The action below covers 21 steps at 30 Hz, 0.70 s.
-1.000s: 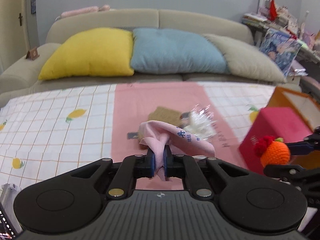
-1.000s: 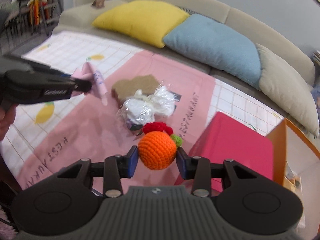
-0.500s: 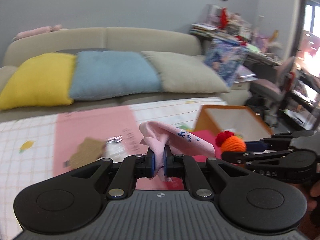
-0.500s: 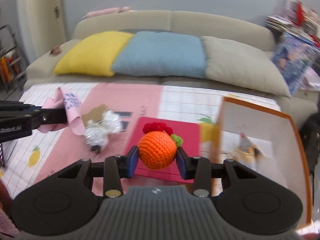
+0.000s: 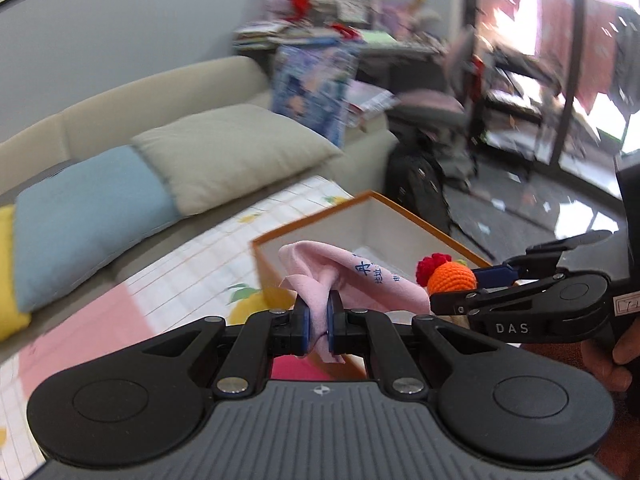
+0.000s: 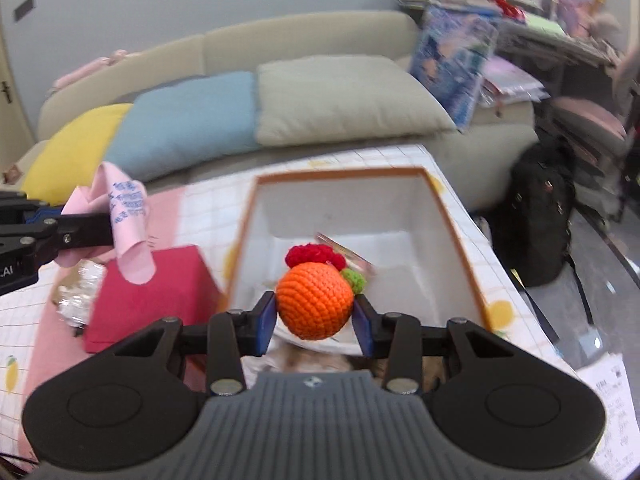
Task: Organize soft objects
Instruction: 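Carry the pink cloth and orange ball with both tools over the orange box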
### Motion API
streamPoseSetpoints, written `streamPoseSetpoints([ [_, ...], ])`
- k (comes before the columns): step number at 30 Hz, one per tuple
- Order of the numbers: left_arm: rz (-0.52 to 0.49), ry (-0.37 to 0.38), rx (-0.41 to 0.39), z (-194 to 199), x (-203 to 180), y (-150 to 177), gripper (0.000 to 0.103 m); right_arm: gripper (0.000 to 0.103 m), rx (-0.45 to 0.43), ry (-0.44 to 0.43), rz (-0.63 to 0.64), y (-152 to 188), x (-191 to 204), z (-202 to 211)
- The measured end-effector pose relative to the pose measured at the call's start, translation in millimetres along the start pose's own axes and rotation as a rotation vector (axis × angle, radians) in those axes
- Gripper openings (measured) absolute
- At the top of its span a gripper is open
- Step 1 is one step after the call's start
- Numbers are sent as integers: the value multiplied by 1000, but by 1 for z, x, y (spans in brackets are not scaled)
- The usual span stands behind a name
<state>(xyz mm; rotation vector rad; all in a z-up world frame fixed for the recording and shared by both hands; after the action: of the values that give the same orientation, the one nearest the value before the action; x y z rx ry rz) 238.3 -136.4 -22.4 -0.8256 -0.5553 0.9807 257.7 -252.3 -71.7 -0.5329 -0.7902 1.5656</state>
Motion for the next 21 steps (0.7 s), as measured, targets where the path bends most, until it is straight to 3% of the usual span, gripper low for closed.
streamPoseSetpoints([
  [3,-61,14,47,-25,-15,-4,9,40,21,14,-30,3,-17,-9],
  [11,-166,-76,212,-88,-10,-1,9,40,49,33,-105,-12,-50,-55],
  [21,-284,-137,339,-141,-2,8,10,40,92,97,-123,-5,-55,-104],
])
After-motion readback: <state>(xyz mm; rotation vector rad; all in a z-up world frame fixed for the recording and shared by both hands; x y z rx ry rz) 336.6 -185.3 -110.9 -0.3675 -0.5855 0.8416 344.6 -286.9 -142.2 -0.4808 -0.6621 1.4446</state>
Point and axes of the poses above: each gripper's, at about its wrist camera, not at the fingertips, and z roughly against the way its jaws point, x to its left, y to its underside, the point moved 8 cm from there along -z, roughly the way its jaws point, and after that the axes turned 4 degrees about -x, right-handed, at the moved point
